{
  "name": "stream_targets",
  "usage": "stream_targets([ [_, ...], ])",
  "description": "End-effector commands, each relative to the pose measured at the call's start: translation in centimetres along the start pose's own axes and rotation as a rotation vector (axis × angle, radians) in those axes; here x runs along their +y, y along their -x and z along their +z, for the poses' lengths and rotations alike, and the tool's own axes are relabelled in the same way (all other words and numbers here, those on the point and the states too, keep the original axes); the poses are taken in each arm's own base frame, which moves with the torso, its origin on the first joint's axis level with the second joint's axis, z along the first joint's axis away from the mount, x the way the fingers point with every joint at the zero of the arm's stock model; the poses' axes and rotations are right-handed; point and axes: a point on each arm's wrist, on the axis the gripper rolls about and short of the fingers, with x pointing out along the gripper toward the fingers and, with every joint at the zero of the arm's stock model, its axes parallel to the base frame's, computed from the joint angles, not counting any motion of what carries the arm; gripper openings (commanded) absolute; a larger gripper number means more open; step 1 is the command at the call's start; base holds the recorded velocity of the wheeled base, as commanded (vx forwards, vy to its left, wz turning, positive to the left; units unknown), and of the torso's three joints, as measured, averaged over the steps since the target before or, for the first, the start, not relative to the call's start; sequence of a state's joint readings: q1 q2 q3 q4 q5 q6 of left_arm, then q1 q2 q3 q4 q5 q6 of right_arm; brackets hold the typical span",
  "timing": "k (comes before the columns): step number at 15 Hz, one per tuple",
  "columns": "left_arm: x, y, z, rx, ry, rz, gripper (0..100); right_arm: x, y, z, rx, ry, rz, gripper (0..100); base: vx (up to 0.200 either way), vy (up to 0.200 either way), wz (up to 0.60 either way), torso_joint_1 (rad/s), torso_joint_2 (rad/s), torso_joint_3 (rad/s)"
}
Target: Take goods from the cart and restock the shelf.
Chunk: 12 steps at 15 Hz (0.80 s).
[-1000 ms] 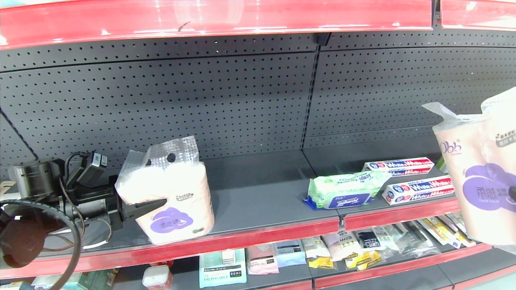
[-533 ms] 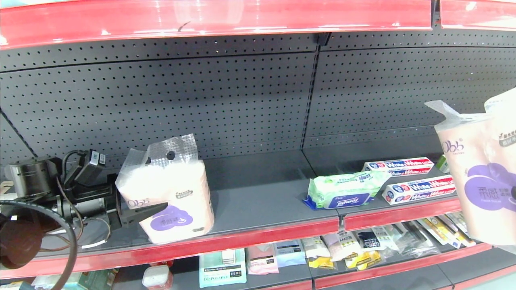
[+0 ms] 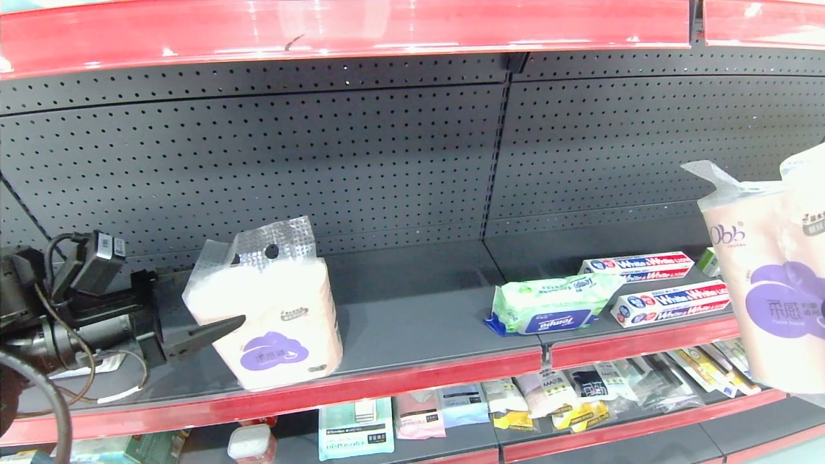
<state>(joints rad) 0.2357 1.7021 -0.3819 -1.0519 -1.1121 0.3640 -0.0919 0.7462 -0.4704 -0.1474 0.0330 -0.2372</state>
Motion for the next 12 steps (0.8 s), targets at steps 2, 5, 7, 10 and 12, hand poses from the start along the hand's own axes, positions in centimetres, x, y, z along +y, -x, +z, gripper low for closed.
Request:
stream_targets([
  [2,0.0,1.7,1.3,-0.015,-0.05,0.07,100,0.0,0.0,0.0,-0.002,0.001,0.003,0,0.0,0.0,0.0,0.0,0.0,0.0],
  [5,-0.6,3.3,2.7,-0.031,-0.085,0.14,100,0.0,0.0,0.0,-0.001,0.001,0.005,0,0.0,0.0,0.0,0.0,0.0,0.0],
  [7,-0.7,4.2,3.7,-0.039,-0.07,0.222,100,0.1,-0.2,0.0,0.005,0.001,0.013,0,0.0,0.0,0.0,0.0,0.0,0.0],
  [10,-1.6,5.1,5.3,-0.057,-0.05,0.341,100,0.1,-0.2,-0.1,0.01,-0.001,0.02,0,0.0,0.0,0.0,0.0,0.0,0.0],
  [12,-2.5,5.6,5.6,-0.064,-0.001,0.429,100,0.1,-0.3,-0.1,0.011,-0.001,0.024,0,0.0,0.0,0.0,0.0,0.0,0.0],
])
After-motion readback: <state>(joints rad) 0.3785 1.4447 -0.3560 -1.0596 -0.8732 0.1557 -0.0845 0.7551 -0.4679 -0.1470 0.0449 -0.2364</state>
